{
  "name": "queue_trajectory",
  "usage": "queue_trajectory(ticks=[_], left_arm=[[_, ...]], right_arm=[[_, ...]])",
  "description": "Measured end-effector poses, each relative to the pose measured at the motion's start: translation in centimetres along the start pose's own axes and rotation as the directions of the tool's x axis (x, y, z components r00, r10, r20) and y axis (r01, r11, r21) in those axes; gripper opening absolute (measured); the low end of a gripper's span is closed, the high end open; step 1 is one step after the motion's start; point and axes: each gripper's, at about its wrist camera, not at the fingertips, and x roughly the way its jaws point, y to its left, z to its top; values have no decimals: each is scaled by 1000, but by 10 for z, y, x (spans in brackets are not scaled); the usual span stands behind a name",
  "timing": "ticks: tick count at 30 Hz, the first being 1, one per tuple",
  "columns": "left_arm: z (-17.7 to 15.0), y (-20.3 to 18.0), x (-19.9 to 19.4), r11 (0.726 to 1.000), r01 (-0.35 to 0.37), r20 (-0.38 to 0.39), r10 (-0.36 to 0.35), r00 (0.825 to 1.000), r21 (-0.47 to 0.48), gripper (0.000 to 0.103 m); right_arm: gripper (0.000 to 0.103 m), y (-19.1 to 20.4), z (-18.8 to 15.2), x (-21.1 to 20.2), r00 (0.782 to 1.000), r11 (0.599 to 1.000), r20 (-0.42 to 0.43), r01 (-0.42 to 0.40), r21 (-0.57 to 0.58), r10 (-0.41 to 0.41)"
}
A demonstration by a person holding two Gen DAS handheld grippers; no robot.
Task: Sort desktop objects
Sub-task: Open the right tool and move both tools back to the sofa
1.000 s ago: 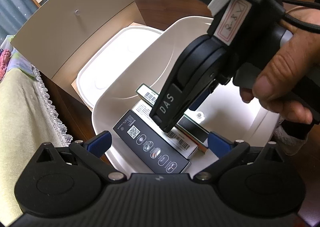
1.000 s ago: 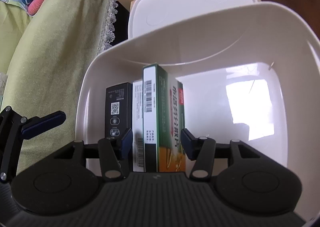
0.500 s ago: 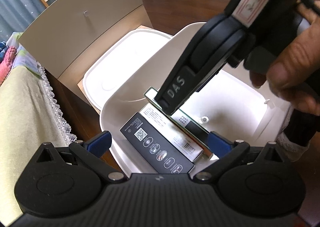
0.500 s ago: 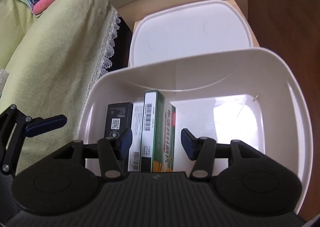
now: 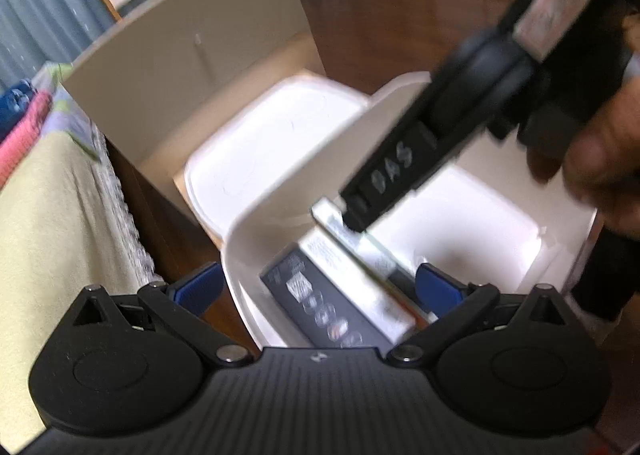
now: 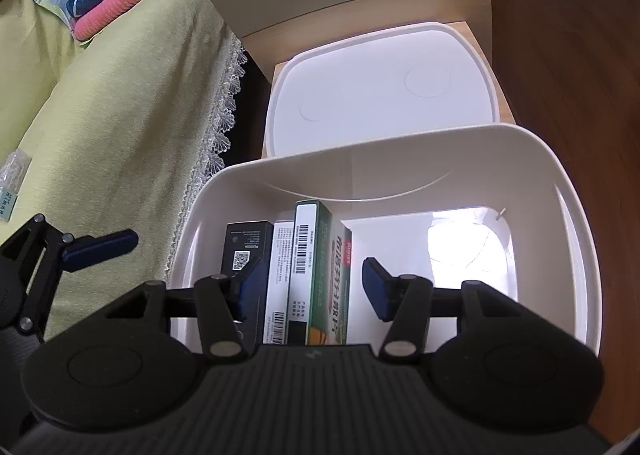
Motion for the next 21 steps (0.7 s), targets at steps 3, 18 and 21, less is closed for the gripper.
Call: queue_trajectory(ticks=[3,18,21], left_arm=[[0,12,-13,998,-30,38,32,999,-57,103],[-55,128,-139,913,-356,65,374,925,-198,103],[-88,156,-166,880,-419,7,431,902,-225,103]], right_arm=[[50,7,2,-7,1000,1000,20,-10,-19,10],[51,125,47,-65,970,959,147,-156,-236,194],[52,171,48,-66,956,928,126,-215,-305,264]])
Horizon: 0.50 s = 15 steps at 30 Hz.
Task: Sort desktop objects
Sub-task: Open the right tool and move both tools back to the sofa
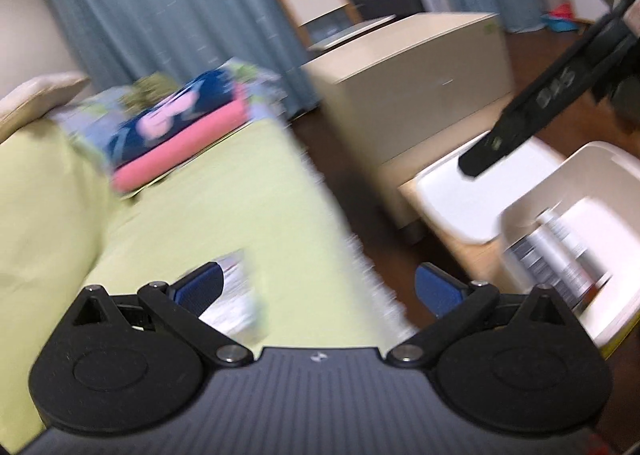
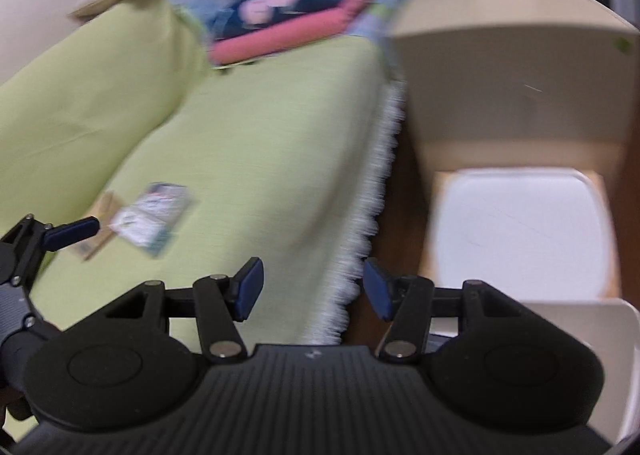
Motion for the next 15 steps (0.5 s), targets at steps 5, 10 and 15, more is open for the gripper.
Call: queue_trajectory(ticks=[5,10,15], left_arm=[[-44,71,-17,990,-129,-70,125,990,-51,103],[-89,137,-15,973,-186,-138,167,976,-137,103],[-120,181,-4,957,-202,-128,178,976,-207,103]], right_arm=[[53,79,20,23,987,984,-32,-159,-79,157],[56,157,37,54,957,945,-73,-289,-155,281],[57,212,51,103,933,919,-126,-355,-174,336]])
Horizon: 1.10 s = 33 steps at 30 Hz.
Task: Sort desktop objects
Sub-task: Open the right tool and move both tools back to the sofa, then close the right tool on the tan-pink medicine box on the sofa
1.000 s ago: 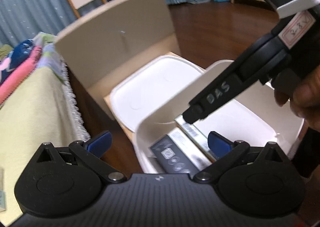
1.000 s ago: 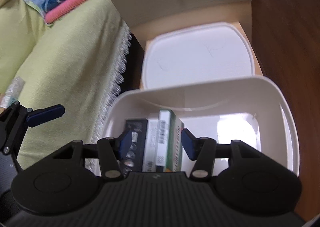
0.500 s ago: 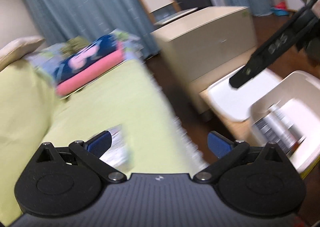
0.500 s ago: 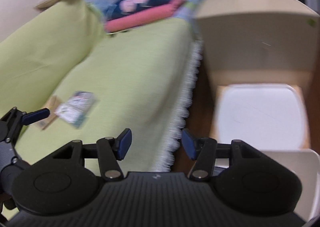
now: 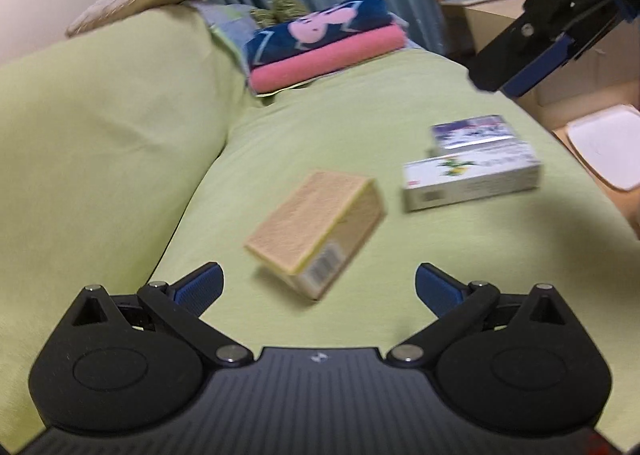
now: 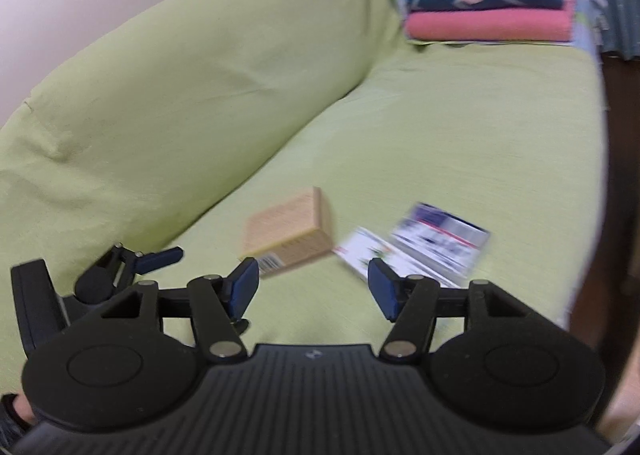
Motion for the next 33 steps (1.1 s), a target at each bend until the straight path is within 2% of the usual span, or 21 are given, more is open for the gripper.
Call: queue_trajectory(ticks=[6,11,15,18,22,28,33], left_arm=[[-9,23,35,997,51,-11,-51,999,-50,103],[-12,33,60,987,104,-16,-107,994,-122,103],[-14,36,76,981,137,-19,-141,990,-134,103],[-13,38,84,977,156,-13,-160,987,-145,103],[-14,37,88,972,176,-4,-179,984,-157,103],[-18,32,77,973,151,-16,-156,988,-173,103],[-27,18,41,976,137,-33,-145,989,-166,103]], right_arm=[[57,24,25,67,999,998,-46,-12,-67,9],[65,28,36,111,995,999,-92,-32,-34,28],[67,28,35,142,990,999,-140,-1,-43,-5],[70,31,33,151,991,997,-132,26,-79,-36],[69,31,31,163,985,993,-150,73,-94,-86],[72,31,18,170,982,995,-179,48,-85,-63],[70,49,-1,148,976,992,-212,28,-126,-54]])
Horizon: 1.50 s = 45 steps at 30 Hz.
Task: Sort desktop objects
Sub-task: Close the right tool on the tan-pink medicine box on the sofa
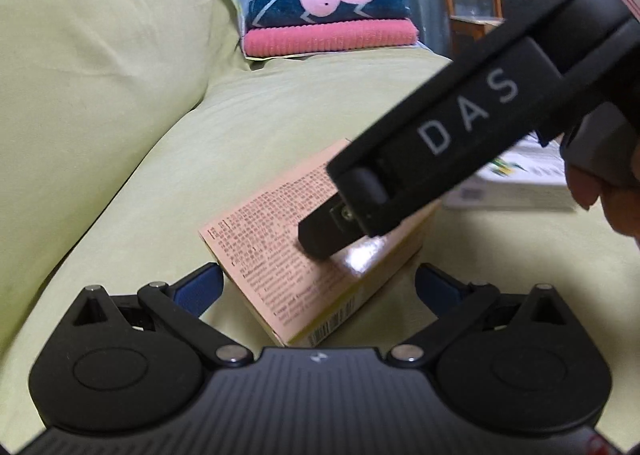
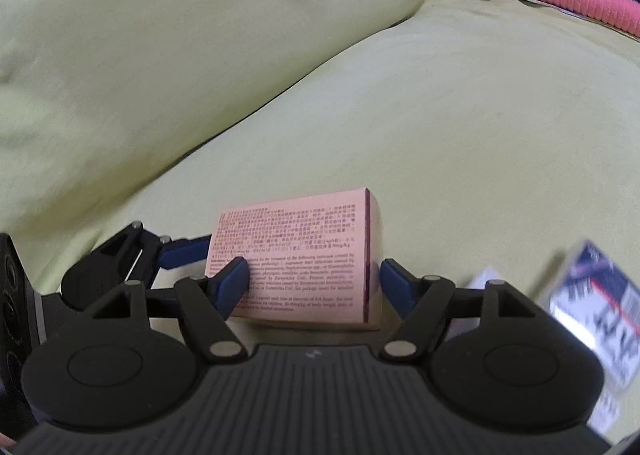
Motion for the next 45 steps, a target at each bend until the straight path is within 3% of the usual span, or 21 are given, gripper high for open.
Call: queue_trajectory(ticks=[8,19,26,33,39,45], left_arm=[[-25,-53,-62,999,36,-11,-36,999,6,103],[-61,-114,-84,992,115,-40,-113,993,49,103],[-58,-119,-88,994,104,-52,-102,993,41,103],[-63,-124,-110,998,63,-81,-63,995,-2,103],[-61,-129,-121,993,97,-74,-101,992,-64,103],[-60,-135,-111,991,116,-95,-122,988,-63,103]], right_arm=[[70,14,-62,-51,999,999,-47,-13,31,15],[70,3,-130,-105,999,1000,-20,30,8,-30],[69,-16,-127,-119,999,999,-13,-30,33,31],[74,-48,-109,-116,993,981,-13,-114,156,117],[74,-58,-108,-101,985,966,-51,-151,210,165],[74,-54,-109,-88,980,965,-66,-172,197,188]])
